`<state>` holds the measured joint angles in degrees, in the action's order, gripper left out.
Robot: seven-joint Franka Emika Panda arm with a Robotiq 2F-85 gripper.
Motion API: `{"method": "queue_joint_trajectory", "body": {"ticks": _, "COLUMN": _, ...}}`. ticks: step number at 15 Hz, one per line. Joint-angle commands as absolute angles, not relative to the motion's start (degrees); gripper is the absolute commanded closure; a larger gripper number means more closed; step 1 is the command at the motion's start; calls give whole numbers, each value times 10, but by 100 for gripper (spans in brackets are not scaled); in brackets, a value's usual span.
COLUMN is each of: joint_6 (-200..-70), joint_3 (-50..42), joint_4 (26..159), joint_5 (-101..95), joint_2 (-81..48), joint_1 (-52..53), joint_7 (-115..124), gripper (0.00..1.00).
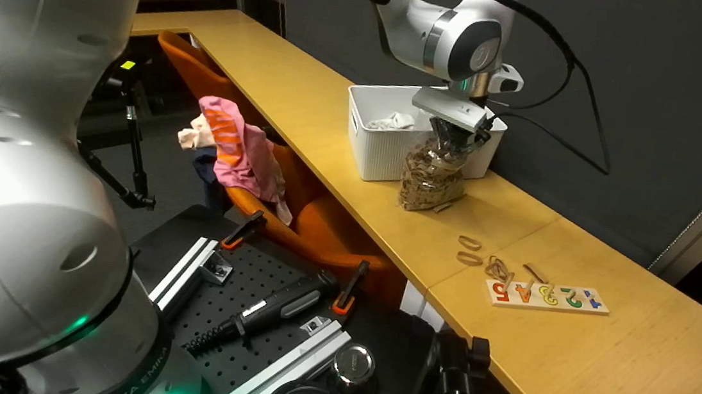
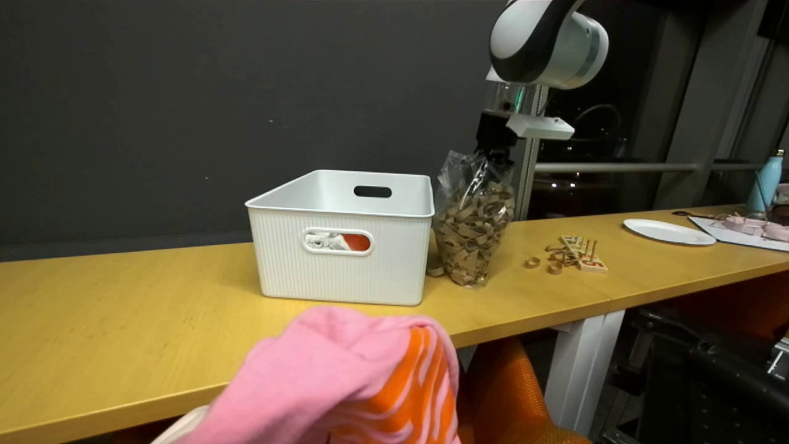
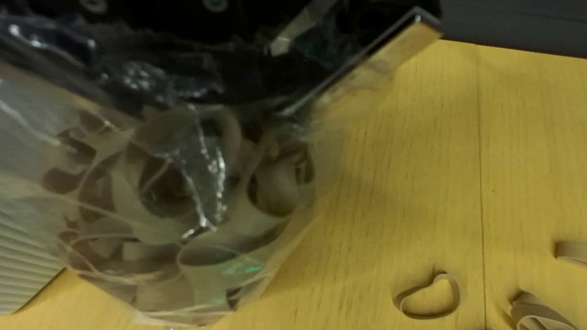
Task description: Remove some of the rubber bands from the plastic bag and put them on the table
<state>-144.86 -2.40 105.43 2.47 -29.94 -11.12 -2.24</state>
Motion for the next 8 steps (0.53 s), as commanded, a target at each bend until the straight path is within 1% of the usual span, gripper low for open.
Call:
{"method": "queue_joint_trajectory", "body": {"ticks": 1, "joint_6": -1431, "joint_3": -28, "joint_4": 1048, "joint_5": 34, "joint_2": -289, "joint_1": -105, "joint_7": -24, "gripper": 52}}
{"method": "queue_joint_trajectory", "body": {"ticks": 5, "joint_6": -1421, "joint_3": -26, "joint_4": 1037, "joint_5": 36, "joint_2": -294, "joint_1": -107, "joint_7": -27, "gripper": 23}}
{"method": "queue_joint_trajectory", "body": {"ticks": 6, "joint_6": -1416, "joint_3": -24, "joint_4": 1031, "joint_5": 39, "joint_2": -298, "joint_1": -110, "joint_7": -32, "gripper": 21}}
{"method": "queue_joint_trajectory", "body": {"ticks": 7, "joint_6": -1406, "joint_3": -22, "joint_4": 1020, "joint_5": 42, "joint_2": -305, "joint_1": -114, "joint_7": -38, "gripper": 15}}
{"method": "queue_joint_trajectory", "body": {"ticks": 8, "joint_6": -1394, "joint_3": -20, "joint_4": 1009, "joint_5": 45, "joint_2": -311, "joint_1": -117, "joint_7": -44, "gripper": 15}}
